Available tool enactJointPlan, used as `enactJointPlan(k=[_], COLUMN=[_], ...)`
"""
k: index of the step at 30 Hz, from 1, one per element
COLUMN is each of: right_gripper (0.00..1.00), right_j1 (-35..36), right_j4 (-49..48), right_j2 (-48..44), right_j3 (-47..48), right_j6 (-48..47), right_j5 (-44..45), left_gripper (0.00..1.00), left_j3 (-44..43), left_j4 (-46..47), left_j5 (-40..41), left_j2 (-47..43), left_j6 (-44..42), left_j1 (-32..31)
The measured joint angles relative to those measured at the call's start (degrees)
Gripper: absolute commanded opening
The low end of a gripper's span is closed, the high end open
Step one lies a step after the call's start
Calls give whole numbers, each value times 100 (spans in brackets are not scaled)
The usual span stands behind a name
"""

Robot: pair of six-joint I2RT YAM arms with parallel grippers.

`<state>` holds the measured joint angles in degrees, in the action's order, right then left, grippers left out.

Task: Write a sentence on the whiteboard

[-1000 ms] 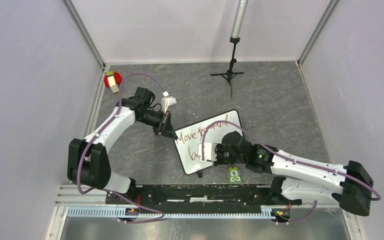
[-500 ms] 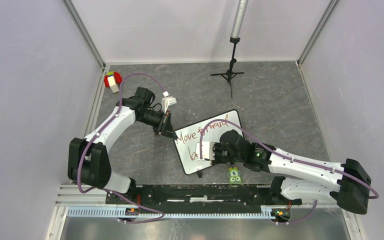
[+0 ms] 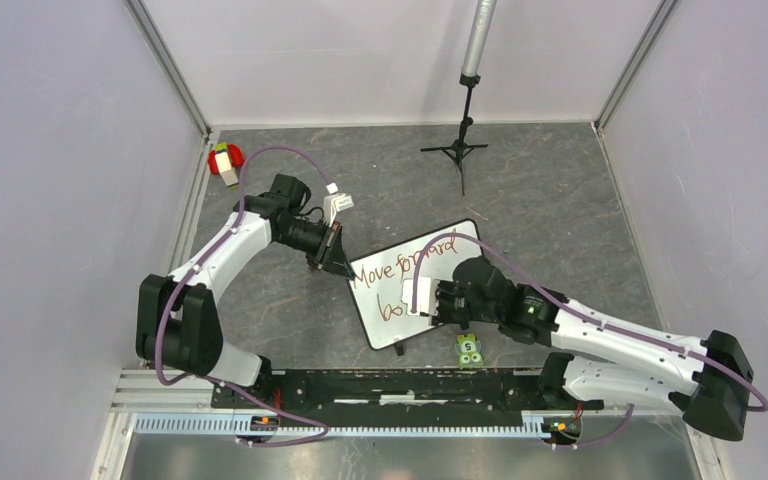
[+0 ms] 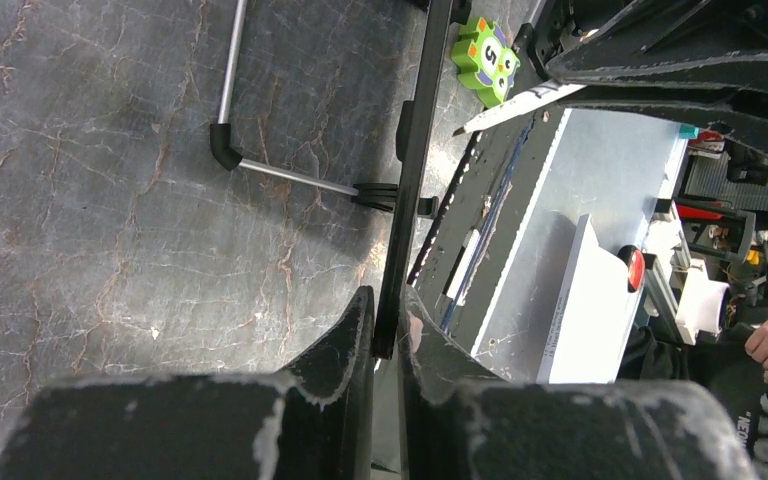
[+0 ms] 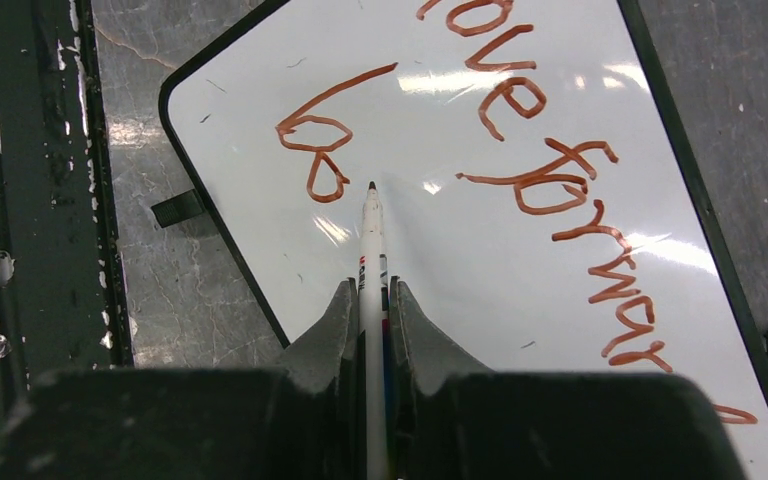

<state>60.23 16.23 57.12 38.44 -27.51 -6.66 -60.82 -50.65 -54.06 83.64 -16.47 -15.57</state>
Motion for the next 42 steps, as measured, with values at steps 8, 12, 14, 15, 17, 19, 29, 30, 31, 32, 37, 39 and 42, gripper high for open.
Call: enactJointPlan(k=[8, 12, 14, 15, 17, 19, 29, 30, 31, 32, 37, 39, 42], right_gripper=[0, 0, 0, 0, 0, 0, 0, 0, 0, 0, 0, 0, 0], right_j1=[-177, -223, -223, -223, -223, -223, -221, -221, -221, -221, -221, -221, -221], right_j4=[20, 17, 15, 13, 7, -7, -20, -17, -13, 2, 149, 227, 317], right_j2=[-114, -81, -57, -42, 9, 66, 107, 105, 103, 101, 72, 39, -57], right_j3=[0, 2, 0, 2, 0, 0, -87, -118, -142, -162, -262, -271, -269], right_j6=[114, 173, 177, 177, 175, 175, 101, 79, 61, 50, -24, -52, -92], right_j5=[118, 179, 184, 181, 184, 181, 39, -2, -46, -85, -256, -254, -162], left_gripper=[2, 3, 3, 2, 2, 2, 2, 2, 2, 2, 3, 3, 2], left_j3=[-22, -28, -31, -31, -31, -31, -33, -33, -33, -37, -55, -55, -57], left_j4=[-15, -22, -24, -24, -24, -22, -20, -20, -20, -22, -24, -24, -26], left_j5=[0, 0, 0, 0, 0, 2, 2, 2, 2, 2, 0, -2, -4], left_j2=[31, 37, 39, 39, 39, 42, 48, 50, 52, 57, 81, 83, 83], left_j6=[0, 0, 0, 0, 0, 0, 0, 0, -2, -2, -2, -2, -2], left_j1=[-2, -4, -4, -7, -4, -4, -4, -4, -4, -4, -4, -4, -7])
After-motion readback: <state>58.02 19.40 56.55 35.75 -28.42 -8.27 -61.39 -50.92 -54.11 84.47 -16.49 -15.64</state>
